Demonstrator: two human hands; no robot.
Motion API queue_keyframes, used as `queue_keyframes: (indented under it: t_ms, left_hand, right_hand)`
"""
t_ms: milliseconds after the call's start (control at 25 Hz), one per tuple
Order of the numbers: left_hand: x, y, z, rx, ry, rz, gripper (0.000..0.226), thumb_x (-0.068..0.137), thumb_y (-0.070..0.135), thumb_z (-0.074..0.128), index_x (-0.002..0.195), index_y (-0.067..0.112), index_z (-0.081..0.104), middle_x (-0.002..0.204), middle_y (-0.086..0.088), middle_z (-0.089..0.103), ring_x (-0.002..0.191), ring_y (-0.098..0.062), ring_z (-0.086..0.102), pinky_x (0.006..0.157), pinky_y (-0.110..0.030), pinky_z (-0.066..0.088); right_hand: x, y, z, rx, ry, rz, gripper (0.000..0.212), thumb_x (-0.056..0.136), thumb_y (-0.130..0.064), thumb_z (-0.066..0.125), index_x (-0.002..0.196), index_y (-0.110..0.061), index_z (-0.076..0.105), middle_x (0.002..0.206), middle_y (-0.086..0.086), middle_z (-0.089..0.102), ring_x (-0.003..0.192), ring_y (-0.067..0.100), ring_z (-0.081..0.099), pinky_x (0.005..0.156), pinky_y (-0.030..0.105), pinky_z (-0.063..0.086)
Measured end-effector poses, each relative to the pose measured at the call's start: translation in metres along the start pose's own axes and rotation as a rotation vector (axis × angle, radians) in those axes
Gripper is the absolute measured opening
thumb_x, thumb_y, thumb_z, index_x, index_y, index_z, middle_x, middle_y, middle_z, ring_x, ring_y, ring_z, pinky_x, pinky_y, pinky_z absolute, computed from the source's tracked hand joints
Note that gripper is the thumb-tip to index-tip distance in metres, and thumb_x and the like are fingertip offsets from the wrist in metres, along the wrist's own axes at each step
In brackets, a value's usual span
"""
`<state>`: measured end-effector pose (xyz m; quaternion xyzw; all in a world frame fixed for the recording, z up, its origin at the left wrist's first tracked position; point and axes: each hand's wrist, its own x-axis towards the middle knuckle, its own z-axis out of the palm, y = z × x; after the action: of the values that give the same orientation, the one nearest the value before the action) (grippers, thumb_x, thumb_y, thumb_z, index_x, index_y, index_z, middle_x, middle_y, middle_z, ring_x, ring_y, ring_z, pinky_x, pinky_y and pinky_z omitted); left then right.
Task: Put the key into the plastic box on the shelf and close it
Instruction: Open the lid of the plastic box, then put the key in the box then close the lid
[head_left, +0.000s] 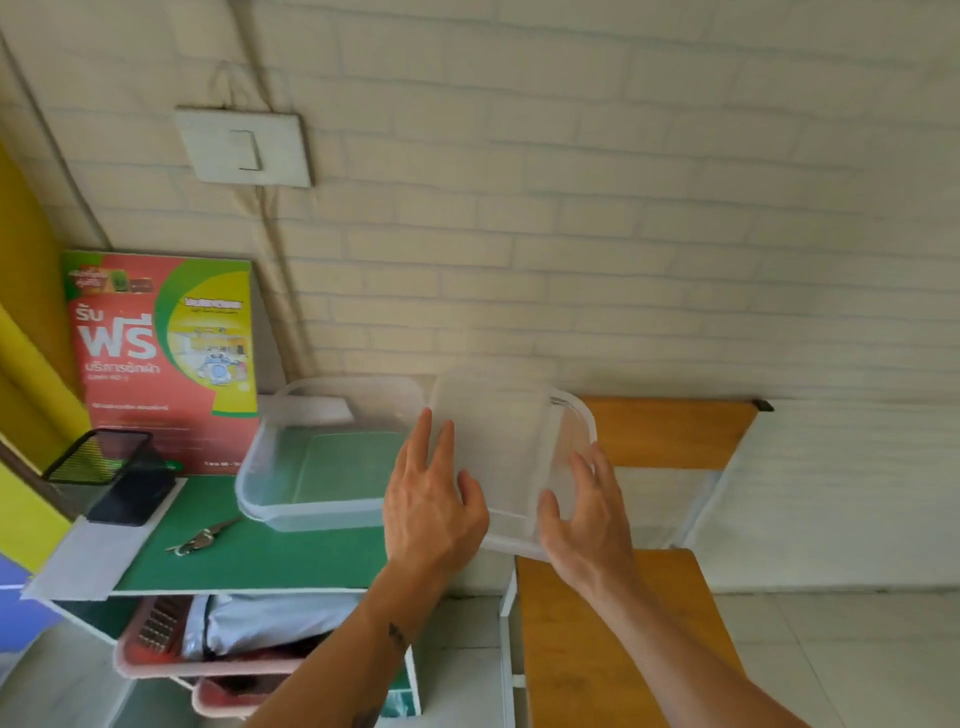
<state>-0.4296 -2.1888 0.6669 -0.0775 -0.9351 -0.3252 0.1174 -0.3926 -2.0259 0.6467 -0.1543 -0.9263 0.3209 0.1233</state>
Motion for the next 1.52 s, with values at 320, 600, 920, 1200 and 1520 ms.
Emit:
queue_keyframes:
  t_ms: [320,600,920,1200,1520]
  left_hand:
    - [-0.067,0.082,0.105,0.163,-0.225,0.000,0.059,0.092,0.028,0.046,0.147,0.015,0.032,0.162,-0.010,0.017,0.145,-0.027,0.028,0.113,-0.040,0.036]
    - [-0.100,0.077,0.201,0.208,-0.480,-0.048,0.056,0.095,0.028,0.040,0.148,0.016,0.024,0.163,-0.011,0.010,0.146,-0.029,0.026,0.111,-0.040,0.037]
    - [-0.125,-0.014,0.347,0.175,-0.720,-0.163,0.065,0.093,0.034,0.041,0.150,0.020,0.013,0.164,-0.005,0.002,0.141,-0.034,0.032,0.107,-0.049,0.043]
    - [-0.136,-0.060,0.404,0.075,-0.761,-0.196,0.064,0.092,0.023,0.047,0.150,0.023,0.020,0.164,0.001,0.006,0.143,-0.029,0.028,0.108,-0.044,0.042]
    - [-0.115,-0.038,0.343,-0.097,-0.659,-0.338,0.048,0.091,0.007,0.048,0.135,0.023,0.051,0.143,0.005,0.047,0.122,-0.020,0.051,0.086,-0.022,0.052]
  right_hand:
    - [-0.029,0.142,-0.053,-0.082,-0.133,0.116,0.069,0.096,-0.043,0.043,0.153,-0.010,0.024,0.165,0.008,0.006,0.151,0.025,0.009,0.119,0.040,0.023]
    - [-0.046,0.242,-0.025,-0.150,-0.229,0.241,0.068,0.094,-0.043,0.045,0.152,-0.012,0.026,0.164,0.010,0.011,0.149,0.027,0.013,0.116,0.041,0.028]
    - [-0.045,0.361,0.088,-0.313,-0.353,0.268,0.062,0.093,-0.046,0.046,0.147,-0.018,0.033,0.162,0.008,0.019,0.147,0.029,0.021,0.108,0.044,0.041]
    - [-0.046,0.407,0.138,-0.332,-0.419,0.298,0.066,0.090,-0.043,0.053,0.147,-0.018,0.030,0.161,0.007,0.011,0.146,0.031,0.015,0.107,0.044,0.042]
    - [-0.045,0.358,0.108,-0.217,-0.436,0.278,0.068,0.093,-0.040,0.052,0.153,-0.026,0.022,0.165,-0.003,0.010,0.151,0.023,0.006,0.118,0.043,0.021]
